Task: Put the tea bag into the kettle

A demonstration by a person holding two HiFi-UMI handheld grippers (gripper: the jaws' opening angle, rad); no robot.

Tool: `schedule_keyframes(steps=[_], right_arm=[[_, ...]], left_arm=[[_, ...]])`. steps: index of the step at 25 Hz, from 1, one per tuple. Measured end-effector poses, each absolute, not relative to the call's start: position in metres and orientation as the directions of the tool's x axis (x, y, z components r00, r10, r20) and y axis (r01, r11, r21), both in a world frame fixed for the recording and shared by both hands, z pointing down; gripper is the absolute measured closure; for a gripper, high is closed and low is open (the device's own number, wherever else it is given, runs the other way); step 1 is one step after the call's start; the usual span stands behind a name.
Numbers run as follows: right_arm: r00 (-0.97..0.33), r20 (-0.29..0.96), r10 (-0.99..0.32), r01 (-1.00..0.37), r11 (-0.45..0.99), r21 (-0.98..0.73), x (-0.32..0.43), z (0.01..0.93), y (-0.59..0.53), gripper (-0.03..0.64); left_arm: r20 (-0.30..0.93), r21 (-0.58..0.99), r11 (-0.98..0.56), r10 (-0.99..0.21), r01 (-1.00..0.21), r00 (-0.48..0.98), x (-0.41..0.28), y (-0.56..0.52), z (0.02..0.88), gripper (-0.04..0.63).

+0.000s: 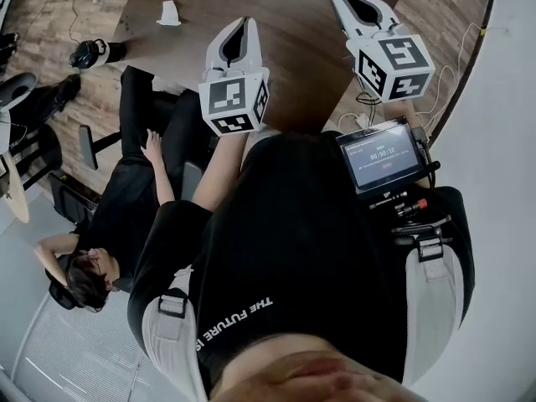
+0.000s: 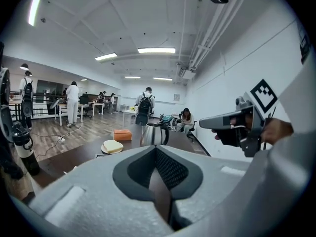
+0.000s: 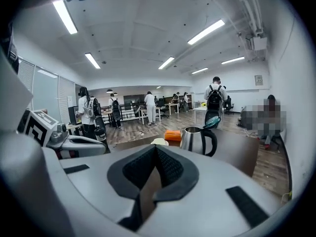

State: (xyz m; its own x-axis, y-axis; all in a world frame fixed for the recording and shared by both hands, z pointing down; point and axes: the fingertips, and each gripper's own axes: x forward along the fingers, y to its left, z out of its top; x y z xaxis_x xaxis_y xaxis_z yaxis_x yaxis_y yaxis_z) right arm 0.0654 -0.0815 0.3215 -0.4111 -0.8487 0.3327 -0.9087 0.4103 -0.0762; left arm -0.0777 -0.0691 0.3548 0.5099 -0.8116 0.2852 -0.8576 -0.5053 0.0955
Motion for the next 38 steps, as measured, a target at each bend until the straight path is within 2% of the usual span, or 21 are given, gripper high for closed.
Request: schedule_keyframes(steps=[17, 27, 38], right_arm=[[-0.258, 0.384, -0.887, -0.966, 0.247, -0.078, 0.098, 0.329, -0.081, 0.610], [-0.291, 0.394, -0.872, -0.956, 0.283, -0.080, 0.082, 0.340, -0.080, 0.610], [-0.307, 0.418, -0.855, -0.952, 0.276, -0.135, 0.071, 0.355, -0.077, 0.609]], left_arm=[[0.280, 0.133, -0.612, -0.732, -0.780, 0.621, -0.042, -0.101, 0.366, 0.592], [0.313, 0.117, -0.562, -0.762, -0.819, 0.567, -0.062, -0.089, 0.372, 0.592], [0.379, 0.096, -0.574, -0.735, -0.813, 0.563, -0.060, -0.084, 0.376, 0.592]])
